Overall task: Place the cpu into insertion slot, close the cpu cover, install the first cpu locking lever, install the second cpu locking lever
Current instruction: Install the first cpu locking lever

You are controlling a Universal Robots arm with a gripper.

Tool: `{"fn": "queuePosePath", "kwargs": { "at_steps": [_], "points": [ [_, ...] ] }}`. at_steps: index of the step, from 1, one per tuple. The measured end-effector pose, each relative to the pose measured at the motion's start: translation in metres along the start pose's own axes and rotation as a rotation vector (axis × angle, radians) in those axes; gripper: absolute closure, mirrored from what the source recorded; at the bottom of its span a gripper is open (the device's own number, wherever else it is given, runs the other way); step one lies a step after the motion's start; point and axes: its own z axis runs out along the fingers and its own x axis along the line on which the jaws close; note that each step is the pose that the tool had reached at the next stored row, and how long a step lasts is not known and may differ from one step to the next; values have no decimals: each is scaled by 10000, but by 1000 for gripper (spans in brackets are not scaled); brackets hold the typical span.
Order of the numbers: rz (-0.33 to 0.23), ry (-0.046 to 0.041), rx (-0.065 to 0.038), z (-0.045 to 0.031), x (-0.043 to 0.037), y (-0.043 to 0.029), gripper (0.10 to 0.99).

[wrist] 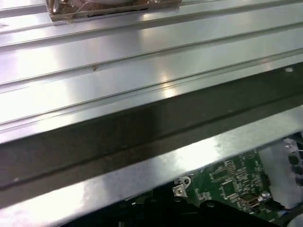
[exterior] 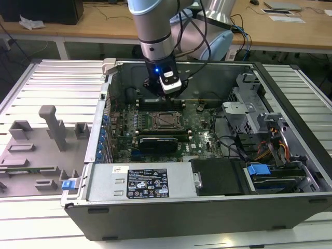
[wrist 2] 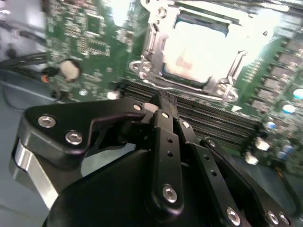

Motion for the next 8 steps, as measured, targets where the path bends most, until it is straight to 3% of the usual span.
{"fn": "queuePosePath", "kwargs": {
  "at_steps": [1, 2, 5, 8],
  "points": [
    [10, 182, 54, 3, -9, -1, 980],
    [27, 473, 144, 6, -22, -3, 980],
    [59, 1029, 317, 12, -46, -11, 980],
    [58, 1032, 335, 11, -46, -12, 980]
  ]
}}
